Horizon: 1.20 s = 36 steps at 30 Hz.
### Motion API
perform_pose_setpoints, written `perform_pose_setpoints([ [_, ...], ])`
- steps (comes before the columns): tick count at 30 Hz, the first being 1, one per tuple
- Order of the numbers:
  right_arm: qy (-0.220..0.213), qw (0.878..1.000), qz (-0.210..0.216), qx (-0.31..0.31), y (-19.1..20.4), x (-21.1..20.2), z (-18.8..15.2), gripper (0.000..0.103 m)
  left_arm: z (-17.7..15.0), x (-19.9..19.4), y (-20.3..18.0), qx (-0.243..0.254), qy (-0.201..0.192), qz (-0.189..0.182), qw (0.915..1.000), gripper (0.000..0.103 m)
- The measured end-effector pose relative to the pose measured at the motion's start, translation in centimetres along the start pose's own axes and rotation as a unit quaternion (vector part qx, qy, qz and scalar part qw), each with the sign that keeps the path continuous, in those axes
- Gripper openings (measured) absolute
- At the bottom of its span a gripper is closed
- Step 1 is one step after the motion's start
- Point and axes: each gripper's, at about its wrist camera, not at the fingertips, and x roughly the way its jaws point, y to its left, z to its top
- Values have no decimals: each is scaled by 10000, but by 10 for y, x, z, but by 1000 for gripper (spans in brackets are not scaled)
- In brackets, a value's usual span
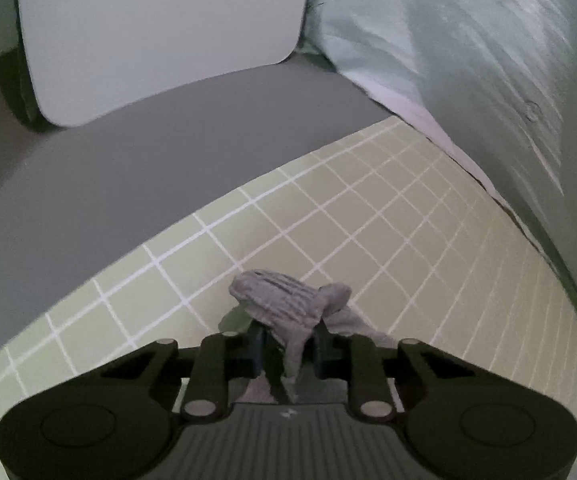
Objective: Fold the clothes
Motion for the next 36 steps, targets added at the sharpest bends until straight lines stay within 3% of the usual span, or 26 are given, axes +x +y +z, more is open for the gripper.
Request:
perform_pose_setpoints([
  [5, -238, 9996, 20, -163, -19, -22, -15, 3, -13, -5, 19, -249, -26, -192, 9995, 22],
  [9, -440, 9985, 49, -317, -29, -38, -24, 3, -11, -13, 16, -104, -202, -321, 9992, 20],
  [15, -1116, 9875, 618, -923, 40, -30, 42, 3, 25, -11, -6, 45, -716, -755, 9946, 16],
  [18, -1611, 9728, 968, -1352, 87, -28, 81, 4, 48, -1, -17, 4, -908, -864, 9921, 17],
  [20, -1617, 9658, 1066, -1724, 110, -23, 93, 27, 57, 17, -20, -229, -762, -607, 9950, 23],
  [21, -1566, 9632, 1078, -1900, 120, -20, 97, 55, 59, 23, -20, -352, -670, -500, 9959, 31],
  [22, -1520, 9618, 1054, -2020, 125, -18, 96, 65, 60, 28, -19, -469, -578, -408, 9964, 35],
  [24, -1439, 9620, 918, -2131, 123, -16, 84, 67, 57, 27, -19, -503, -611, -351, 9962, 60],
  [26, -1249, 9656, 810, -2133, 113, -12, 68, 75, 50, 24, -18, -426, -623, -225, 9969, 75],
  [29, -799, 9790, 471, -1817, 83, 2, 42, 78, 38, 24, -12, -333, -427, 26, 9985, 75],
  [32, -400, 9927, 225, -1115, 50, 14, 28, 78, 23, 28, -5, -384, -146, 21, 9992, 75],
  [36, -198, 9997, 53, -126, 18, 20, 21, 85, 1, 29, -12, -15, 20, 171, 9999, 75],
])
